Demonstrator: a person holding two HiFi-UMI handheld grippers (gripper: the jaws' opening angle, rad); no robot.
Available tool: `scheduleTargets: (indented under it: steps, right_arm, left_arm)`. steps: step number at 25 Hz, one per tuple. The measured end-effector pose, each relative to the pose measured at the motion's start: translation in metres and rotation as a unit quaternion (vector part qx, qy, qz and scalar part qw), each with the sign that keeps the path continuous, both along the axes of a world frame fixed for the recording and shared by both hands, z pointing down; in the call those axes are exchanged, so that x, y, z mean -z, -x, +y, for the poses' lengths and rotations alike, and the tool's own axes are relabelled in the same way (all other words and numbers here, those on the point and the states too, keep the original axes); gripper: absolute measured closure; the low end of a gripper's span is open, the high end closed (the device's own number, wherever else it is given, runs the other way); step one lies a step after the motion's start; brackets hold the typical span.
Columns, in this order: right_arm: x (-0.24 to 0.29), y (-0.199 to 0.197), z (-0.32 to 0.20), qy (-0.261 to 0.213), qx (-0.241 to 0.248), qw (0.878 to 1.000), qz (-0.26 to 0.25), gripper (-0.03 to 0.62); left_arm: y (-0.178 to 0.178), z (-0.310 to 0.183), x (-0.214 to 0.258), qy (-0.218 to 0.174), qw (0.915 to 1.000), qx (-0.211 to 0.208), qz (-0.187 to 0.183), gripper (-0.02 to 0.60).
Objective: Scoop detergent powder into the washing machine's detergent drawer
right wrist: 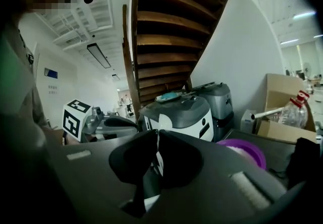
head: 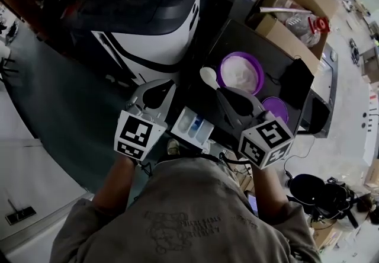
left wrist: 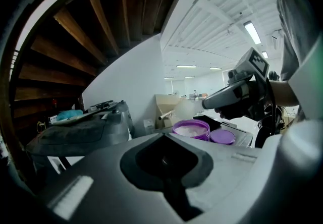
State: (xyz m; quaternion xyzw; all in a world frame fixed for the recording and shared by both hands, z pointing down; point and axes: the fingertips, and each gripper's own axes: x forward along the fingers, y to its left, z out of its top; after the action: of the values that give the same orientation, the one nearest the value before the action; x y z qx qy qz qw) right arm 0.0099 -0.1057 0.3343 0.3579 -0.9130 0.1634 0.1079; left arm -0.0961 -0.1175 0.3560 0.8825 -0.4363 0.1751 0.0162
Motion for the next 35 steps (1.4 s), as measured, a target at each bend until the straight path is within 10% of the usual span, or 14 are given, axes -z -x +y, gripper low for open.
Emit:
scheduleTargets:
  steps: [14, 35]
  right_arm:
    - [0.075, -0.073, -0.019, -0.102, -0.099, 0.99, -0.024, 0.557]
    - [0.097, -0.127, -0.015, -0.153, -0.166, 0.974, 0.007, 0.559]
  left_arm:
    - [-0.02, -0.021, 0.077, -0.077, 0.9967, -0.01, 0.024, 0.581]
    - [-0.058, -0.035, 0.087, -0.074, 0.9959, -0.039, 0.036, 0.581]
